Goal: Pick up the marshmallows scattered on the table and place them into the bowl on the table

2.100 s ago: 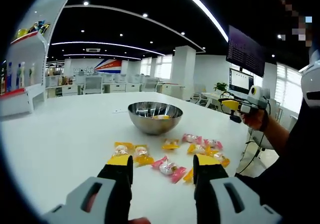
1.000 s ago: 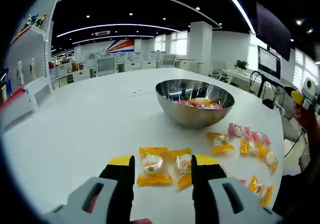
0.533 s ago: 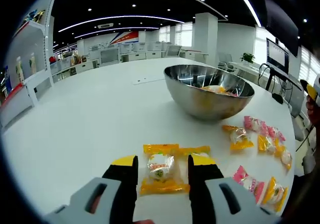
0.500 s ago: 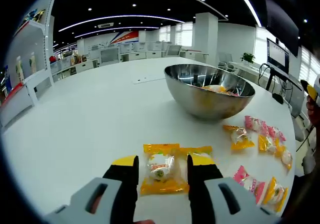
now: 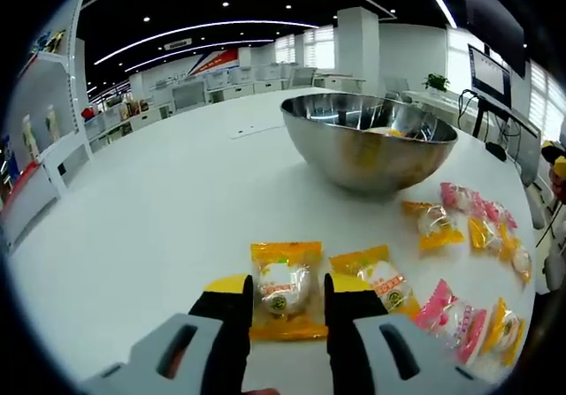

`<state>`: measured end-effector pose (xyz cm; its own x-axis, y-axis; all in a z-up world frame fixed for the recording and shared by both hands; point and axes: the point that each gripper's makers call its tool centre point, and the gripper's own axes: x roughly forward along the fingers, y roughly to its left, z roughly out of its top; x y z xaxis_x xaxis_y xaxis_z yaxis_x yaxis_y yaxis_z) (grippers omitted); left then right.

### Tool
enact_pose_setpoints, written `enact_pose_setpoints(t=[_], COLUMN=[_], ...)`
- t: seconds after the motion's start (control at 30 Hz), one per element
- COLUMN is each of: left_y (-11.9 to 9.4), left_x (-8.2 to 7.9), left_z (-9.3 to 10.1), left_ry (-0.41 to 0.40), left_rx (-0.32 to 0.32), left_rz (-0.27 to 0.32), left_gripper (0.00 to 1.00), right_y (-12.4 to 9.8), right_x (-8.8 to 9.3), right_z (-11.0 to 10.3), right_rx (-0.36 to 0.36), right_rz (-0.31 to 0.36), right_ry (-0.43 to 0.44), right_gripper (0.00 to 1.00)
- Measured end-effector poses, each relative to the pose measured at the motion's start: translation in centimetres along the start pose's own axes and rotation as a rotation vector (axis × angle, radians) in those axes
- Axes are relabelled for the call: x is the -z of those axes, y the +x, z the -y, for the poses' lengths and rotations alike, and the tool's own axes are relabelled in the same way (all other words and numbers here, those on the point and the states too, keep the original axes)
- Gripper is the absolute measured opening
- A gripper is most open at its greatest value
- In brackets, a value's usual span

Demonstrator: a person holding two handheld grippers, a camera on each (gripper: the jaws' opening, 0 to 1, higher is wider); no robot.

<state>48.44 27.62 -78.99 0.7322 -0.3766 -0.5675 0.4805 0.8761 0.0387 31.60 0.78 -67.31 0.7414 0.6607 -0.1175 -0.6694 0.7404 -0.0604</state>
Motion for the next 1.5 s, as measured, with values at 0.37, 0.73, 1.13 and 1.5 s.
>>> enact_pose_setpoints(t=[0.37,0.73,1.13,1.5], left_y=[0.1,-1.3,-3.1,-2.6], left_x=[-0.2,-1.7,-7.4,-12.0], left_z=[0.0,0.0,2.2,5.4], left_ry=[0.018,0.032,0.129,0.173], left_rx=[0.0,0.003,0.098,0.197], left_rz=[0.012,0.045,0.106,0.137], left_gripper=[0.24,0.24,0.24,0.24], right_y=[0.0,0.1,0.2,0.1], right_x=[-0.2,0.3,1.5,2.3], right_z=[0.5,0.1,-0.4,-0.7], right_rx=[0.019,0.014,-0.012,-0.024], right_rz=[0.011,0.002,-0.036,-0.052], right_ry=[0.01,0.018,0.045,0.058], right_gripper=[0.18,0.18,0.18,0.18])
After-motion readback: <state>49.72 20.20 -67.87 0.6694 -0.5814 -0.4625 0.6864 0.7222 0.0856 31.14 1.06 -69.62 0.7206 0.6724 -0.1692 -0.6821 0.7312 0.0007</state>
